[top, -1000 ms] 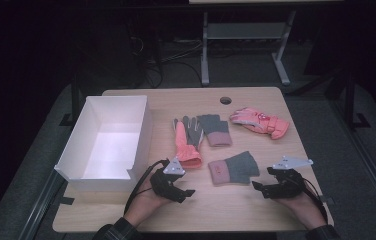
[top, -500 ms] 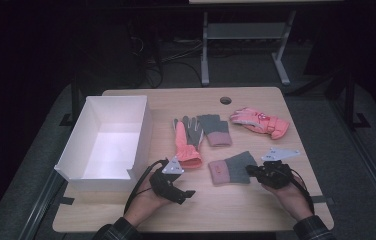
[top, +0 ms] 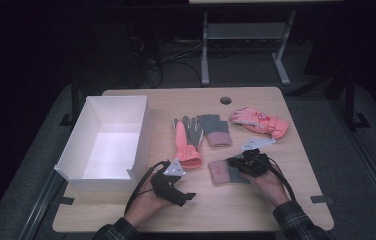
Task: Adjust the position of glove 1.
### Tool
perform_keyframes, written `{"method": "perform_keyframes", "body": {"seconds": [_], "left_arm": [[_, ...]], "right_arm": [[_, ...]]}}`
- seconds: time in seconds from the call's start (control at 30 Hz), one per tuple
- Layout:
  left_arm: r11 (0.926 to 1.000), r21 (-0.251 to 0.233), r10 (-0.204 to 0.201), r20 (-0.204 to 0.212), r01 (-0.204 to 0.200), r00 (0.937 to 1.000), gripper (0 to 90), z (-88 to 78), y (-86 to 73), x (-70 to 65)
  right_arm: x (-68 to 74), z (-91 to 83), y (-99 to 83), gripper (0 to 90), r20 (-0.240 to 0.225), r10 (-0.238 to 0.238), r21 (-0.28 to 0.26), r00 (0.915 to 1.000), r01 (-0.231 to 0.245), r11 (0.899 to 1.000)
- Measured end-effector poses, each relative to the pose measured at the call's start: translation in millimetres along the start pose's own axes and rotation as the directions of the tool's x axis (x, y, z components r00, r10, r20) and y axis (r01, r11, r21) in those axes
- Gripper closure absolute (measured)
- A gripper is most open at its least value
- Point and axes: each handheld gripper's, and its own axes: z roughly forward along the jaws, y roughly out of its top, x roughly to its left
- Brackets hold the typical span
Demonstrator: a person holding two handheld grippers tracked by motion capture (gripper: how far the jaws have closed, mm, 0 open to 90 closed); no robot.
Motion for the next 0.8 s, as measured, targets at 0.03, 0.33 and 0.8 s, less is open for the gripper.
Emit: {"method": "perform_keyframes", "body": {"seconds": [0.03, 0.33, 0.8], "left_arm": [[1.0, -0.002, 0.002, 0.002, -0.002, 1.0, 14.7, -0.4, -0.1, 0.5], [1.0, 0.002, 0.008, -0.001, -0.008, 1.0, 14.7, -0.3, -0.5, 1.4], [0.9999, 0.003, 0.011, 0.0, -0.011, 0.9999, 14.5, -2.3, -1.1, 2.5]], "right_arm": [[0.5, 5.1, 2.2, 89.9, -0.004, -0.002, 0.001, 1.0, 0.002, 1.0], [-2.6, 24.0, 1.2, 90.0, 0.003, -0.001, 0.054, 1.0, 0.001, 0.999], [16.3, 24.7, -3.9, 90.0, -0.07, -0.069, 0.096, 0.9952, 0.076, 0.992]]}}
